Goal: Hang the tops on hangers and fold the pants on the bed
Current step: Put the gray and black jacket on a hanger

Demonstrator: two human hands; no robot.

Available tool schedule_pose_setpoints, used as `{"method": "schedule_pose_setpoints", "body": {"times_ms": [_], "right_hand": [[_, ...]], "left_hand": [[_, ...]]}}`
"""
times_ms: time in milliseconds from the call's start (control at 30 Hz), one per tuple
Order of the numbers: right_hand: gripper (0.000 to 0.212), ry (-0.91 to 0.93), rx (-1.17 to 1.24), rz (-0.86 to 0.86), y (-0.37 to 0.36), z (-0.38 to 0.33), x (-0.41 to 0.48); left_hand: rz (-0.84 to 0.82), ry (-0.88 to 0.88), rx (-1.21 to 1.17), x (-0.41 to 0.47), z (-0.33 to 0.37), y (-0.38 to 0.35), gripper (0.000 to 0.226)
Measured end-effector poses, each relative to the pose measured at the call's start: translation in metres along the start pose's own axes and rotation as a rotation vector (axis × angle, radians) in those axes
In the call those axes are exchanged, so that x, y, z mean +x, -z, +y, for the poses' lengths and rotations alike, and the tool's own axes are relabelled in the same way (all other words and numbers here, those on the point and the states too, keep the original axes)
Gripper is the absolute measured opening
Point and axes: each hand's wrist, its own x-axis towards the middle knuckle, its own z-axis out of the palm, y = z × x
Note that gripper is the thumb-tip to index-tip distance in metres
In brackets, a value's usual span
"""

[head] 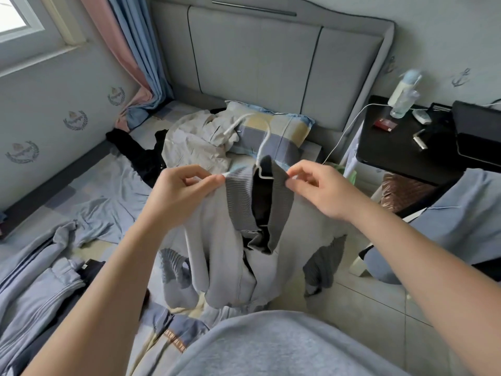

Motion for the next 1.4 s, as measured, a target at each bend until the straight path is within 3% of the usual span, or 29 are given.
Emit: {"method": "schedule_pose_setpoints", "body": {"times_ms": [67,133,233,300,400,667,767,900,1000,1100,1167,1267,1400], "right_hand": [[0.02,0.034,-0.097,0.01,-0.001,0.015,-0.009],[0.016,0.034,-0.13,0.138,-0.003,0.034,-0.014],[0.008,-0.055,-0.014,0.322,-0.001,0.06,-0.012],[0.007,-0.128,0.13,0.293,0.0,0.072,-0.01],[0.008,-0.182,0.127,0.278,0.002,0.089,-0.008],[0.027,-0.043,-0.009,0.587,0.043,0.067,0.008],[0.028,-0.059,-0.039,0.665,0.054,0.054,0.024],[0.02,-0.201,-0.23,0.53,0.05,0.043,0.039],[0.019,0.019,-0.059,0.318,0.035,0.02,0.028],[0.014,0.158,-0.117,0.008,0.001,0.003,0.01],[0.019,0.206,-0.093,-0.002,-0.015,0.001,0.006],[0.022,0.196,0.052,0.07,-0.015,0.001,0.005],[0.022,0.167,0.189,0.139,0.001,0.014,-0.002]], "left_hand": [[0.052,0.01,-0.019,0.001,-0.006,0.01,0.04],[0.093,0.017,-0.032,0.002,-0.009,0.019,0.043],[0.148,0.015,-0.056,0.005,-0.013,0.029,0.043],[0.176,0.022,-0.066,0.007,-0.015,0.033,0.044],[0.203,0.041,-0.055,0.009,-0.018,0.035,0.044],[0.188,0.066,0.268,0.005,-0.022,0.026,0.048],[0.127,-0.021,0.191,0.004,-0.016,0.02,0.042],[0.122,-0.094,0.03,0.006,-0.008,0.018,0.051],[0.095,-0.069,0.069,0.004,-0.004,0.015,0.044],[0.032,-0.032,0.201,0.004,-0.002,-0.001,0.051],[0.022,-0.056,0.295,0.003,-0.001,-0.009,0.052],[0.028,-0.209,0.399,-0.004,-0.007,-0.009,0.03],[0.051,-0.119,0.444,-0.017,-0.04,-0.005,0.059]]}}
